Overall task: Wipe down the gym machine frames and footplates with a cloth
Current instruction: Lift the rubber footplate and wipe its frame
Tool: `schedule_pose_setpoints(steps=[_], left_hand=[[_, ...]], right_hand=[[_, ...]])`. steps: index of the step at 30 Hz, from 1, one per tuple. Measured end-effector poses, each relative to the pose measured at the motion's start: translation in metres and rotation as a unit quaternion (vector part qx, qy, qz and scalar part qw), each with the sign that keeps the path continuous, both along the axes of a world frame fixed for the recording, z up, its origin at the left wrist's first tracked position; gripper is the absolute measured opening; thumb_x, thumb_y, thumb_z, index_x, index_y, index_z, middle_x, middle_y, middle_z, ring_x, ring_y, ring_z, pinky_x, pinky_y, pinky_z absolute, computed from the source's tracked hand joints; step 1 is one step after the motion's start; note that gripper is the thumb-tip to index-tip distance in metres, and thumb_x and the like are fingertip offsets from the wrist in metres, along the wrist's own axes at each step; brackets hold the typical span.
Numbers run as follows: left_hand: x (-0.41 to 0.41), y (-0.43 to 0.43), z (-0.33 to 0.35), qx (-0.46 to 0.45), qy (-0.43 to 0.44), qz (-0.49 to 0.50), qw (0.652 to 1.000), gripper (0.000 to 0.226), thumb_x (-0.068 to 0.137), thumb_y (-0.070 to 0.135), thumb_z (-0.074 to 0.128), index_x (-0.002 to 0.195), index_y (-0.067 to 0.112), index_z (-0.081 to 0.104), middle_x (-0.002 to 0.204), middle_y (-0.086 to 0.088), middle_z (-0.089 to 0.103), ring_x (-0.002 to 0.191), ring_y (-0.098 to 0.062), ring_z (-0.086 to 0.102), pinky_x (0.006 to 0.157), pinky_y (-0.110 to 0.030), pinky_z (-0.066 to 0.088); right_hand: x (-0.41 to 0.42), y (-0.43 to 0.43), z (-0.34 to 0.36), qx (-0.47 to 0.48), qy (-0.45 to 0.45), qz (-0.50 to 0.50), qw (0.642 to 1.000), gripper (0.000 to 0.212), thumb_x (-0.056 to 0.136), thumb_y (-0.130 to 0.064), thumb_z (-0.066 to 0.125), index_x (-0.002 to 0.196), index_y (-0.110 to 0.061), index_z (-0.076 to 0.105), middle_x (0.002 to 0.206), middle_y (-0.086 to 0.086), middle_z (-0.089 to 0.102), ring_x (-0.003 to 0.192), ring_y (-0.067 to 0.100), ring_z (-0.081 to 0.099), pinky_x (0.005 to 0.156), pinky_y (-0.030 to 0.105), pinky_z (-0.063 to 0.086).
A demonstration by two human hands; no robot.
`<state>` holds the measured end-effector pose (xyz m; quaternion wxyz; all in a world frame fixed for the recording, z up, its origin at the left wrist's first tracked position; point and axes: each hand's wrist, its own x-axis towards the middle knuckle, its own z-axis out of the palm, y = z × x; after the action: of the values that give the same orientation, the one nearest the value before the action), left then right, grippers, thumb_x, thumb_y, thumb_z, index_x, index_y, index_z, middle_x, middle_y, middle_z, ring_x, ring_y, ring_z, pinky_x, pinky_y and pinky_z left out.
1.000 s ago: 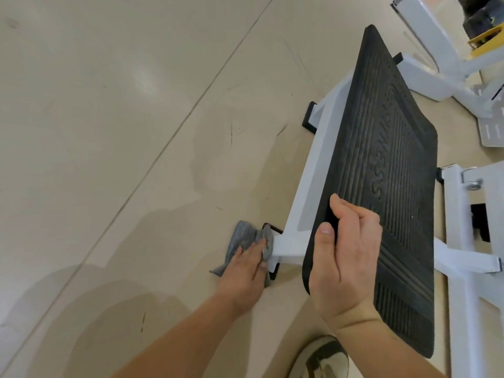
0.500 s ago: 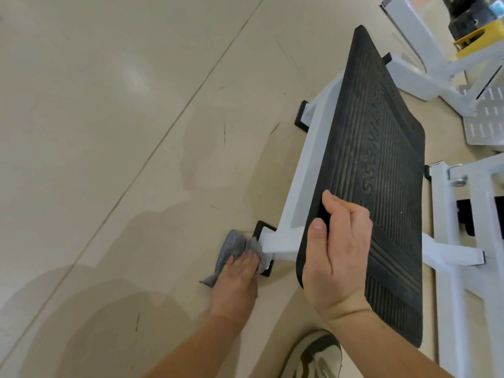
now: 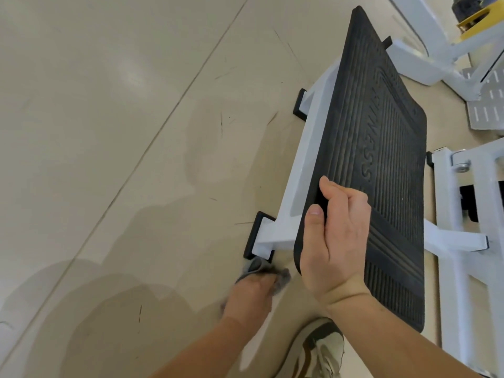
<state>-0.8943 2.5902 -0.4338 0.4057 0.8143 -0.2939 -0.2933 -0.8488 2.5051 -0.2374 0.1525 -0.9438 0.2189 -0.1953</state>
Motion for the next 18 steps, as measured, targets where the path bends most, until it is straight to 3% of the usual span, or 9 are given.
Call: schedule_pose_setpoints(steps=[3, 6, 8, 13, 15, 18], left_hand=[[0.01, 0.006, 0.011, -0.015, 0.095, 0.176, 0.98, 0.021, 0.107, 0.029, 0.043, 0.108, 0.019, 0.061, 0.095, -0.003, 0.068, 0.089, -0.022, 0.064, 0.073, -0.027, 0.042], [0.042, 0.01, 0.022, -0.065, 0.146, 0.262, 0.952, 0.019, 0.108, 0.033, 0.042, 0.11, 0.028, 0.061, 0.085, 0.005, 0.068, 0.074, -0.015, 0.064, 0.064, -0.026, 0.045], [0.066, 0.01, 0.026, -0.066, 0.145, 0.29, 0.944, 0.019, 0.108, 0.035, 0.043, 0.114, 0.036, 0.06, 0.087, 0.013, 0.069, 0.077, -0.012, 0.064, 0.065, -0.025, 0.045], [0.123, -0.006, 0.028, -0.112, 0.079, 0.347, 0.928, 0.022, 0.106, 0.03, 0.05, 0.12, 0.029, 0.066, 0.102, 0.015, 0.067, 0.094, -0.006, 0.06, 0.08, -0.02, 0.041], [0.13, -0.02, 0.023, -0.135, 0.08, 0.299, 0.941, 0.025, 0.105, 0.026, 0.05, 0.124, 0.029, 0.067, 0.108, 0.014, 0.064, 0.101, -0.006, 0.059, 0.087, -0.019, 0.043], [0.117, -0.034, 0.004, -0.096, 0.134, 0.077, 0.983, 0.035, 0.107, 0.022, 0.041, 0.128, 0.031, 0.067, 0.113, 0.009, 0.07, 0.105, -0.012, 0.063, 0.096, -0.032, 0.052]], right_hand=[[0.0, -0.001, 0.0, -0.001, -0.006, 0.005, 1.0, 0.047, 0.101, -0.029, 0.039, 0.137, -0.006, 0.056, 0.124, 0.007, 0.052, 0.115, 0.025, 0.05, 0.099, 0.049, 0.044], [-0.001, -0.003, -0.002, -0.017, -0.011, 0.013, 1.0, 0.044, 0.101, -0.026, 0.041, 0.136, -0.004, 0.057, 0.122, 0.008, 0.052, 0.113, 0.026, 0.05, 0.096, 0.051, 0.045], [-0.001, -0.002, -0.004, -0.02, -0.014, 0.013, 1.0, 0.044, 0.101, -0.025, 0.041, 0.136, -0.004, 0.056, 0.123, 0.008, 0.052, 0.114, 0.027, 0.051, 0.096, 0.054, 0.045], [0.0, 0.0, -0.002, -0.02, -0.012, 0.002, 1.0, 0.048, 0.101, -0.029, 0.039, 0.137, -0.004, 0.057, 0.126, 0.008, 0.052, 0.118, 0.028, 0.051, 0.099, 0.055, 0.045], [0.001, 0.0, -0.002, -0.018, -0.01, 0.002, 1.0, 0.048, 0.1, -0.028, 0.039, 0.137, -0.003, 0.057, 0.126, 0.008, 0.053, 0.119, 0.028, 0.052, 0.099, 0.054, 0.045], [0.0, -0.001, -0.003, -0.017, -0.009, 0.007, 1.0, 0.048, 0.101, -0.029, 0.039, 0.138, -0.004, 0.056, 0.127, 0.008, 0.052, 0.119, 0.028, 0.051, 0.099, 0.054, 0.045]])
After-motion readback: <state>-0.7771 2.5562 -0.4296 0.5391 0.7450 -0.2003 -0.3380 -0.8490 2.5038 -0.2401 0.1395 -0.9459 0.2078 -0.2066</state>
